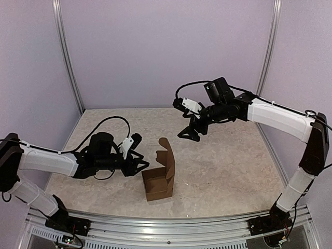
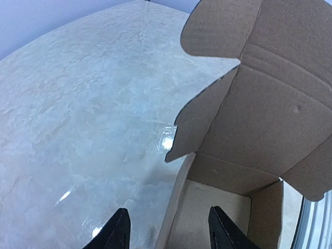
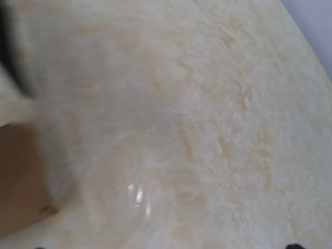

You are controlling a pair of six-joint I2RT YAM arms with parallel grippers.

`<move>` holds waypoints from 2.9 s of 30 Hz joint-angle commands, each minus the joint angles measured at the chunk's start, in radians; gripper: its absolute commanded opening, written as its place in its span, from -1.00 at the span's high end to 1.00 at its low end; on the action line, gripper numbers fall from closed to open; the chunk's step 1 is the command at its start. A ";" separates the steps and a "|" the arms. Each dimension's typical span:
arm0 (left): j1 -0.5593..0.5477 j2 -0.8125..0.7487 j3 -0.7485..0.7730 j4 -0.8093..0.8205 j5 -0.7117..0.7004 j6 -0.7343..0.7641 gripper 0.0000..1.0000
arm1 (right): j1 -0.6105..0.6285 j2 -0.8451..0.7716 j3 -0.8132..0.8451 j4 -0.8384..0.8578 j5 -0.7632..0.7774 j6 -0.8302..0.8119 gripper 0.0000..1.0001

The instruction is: Fold the paper box

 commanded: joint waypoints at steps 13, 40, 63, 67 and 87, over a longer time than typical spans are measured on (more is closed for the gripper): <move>0.027 0.440 0.434 -0.123 0.427 0.282 0.66 | 0.007 -0.267 -0.258 -0.220 -0.123 -0.164 -0.99; 0.058 0.333 0.374 -0.024 -0.190 0.150 0.97 | -0.052 -0.124 -0.315 0.152 -0.013 0.003 -0.63; 0.011 0.263 0.418 -0.156 -0.334 0.037 0.68 | -0.042 -0.017 -0.290 0.217 -0.084 0.150 0.18; 0.010 0.294 0.448 -0.188 -0.306 0.036 0.81 | -0.035 -0.011 -0.289 0.216 -0.087 0.150 0.21; -0.127 0.381 0.524 -0.212 -0.432 -0.101 1.00 | 0.019 0.028 -0.288 0.211 -0.146 0.151 0.78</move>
